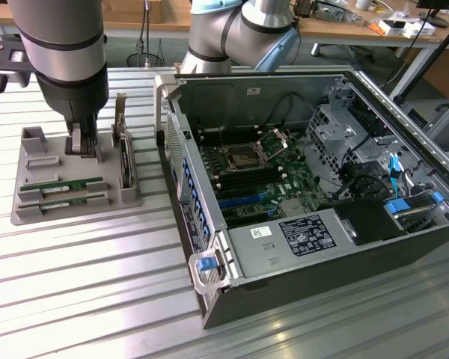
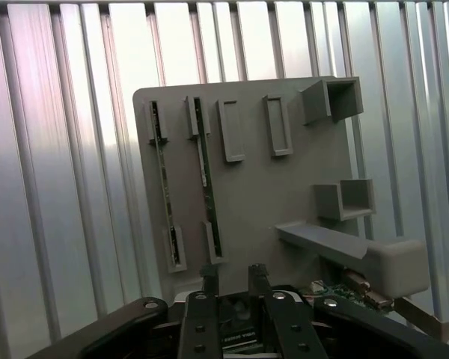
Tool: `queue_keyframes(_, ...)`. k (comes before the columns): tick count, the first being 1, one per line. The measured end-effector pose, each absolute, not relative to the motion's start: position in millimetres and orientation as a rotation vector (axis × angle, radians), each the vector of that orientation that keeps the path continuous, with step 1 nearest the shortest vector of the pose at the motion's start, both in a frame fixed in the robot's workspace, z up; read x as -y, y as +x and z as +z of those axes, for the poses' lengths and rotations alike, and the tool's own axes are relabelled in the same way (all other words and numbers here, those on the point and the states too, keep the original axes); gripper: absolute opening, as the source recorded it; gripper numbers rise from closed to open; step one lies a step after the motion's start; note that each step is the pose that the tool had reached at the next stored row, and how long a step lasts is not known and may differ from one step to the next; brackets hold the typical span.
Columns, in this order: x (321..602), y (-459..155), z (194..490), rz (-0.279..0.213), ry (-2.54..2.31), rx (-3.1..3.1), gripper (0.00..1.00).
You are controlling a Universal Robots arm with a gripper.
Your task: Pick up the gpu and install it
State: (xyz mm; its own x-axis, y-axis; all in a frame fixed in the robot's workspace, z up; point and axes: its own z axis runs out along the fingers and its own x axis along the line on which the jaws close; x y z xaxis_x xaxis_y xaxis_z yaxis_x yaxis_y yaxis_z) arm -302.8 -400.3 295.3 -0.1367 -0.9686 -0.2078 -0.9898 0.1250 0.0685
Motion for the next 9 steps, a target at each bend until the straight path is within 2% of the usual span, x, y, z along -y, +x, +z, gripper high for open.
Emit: queue_keyframes(9, 400.6, -302.8, 291.0, 0.299, -1.982, -2.263, 0.3)
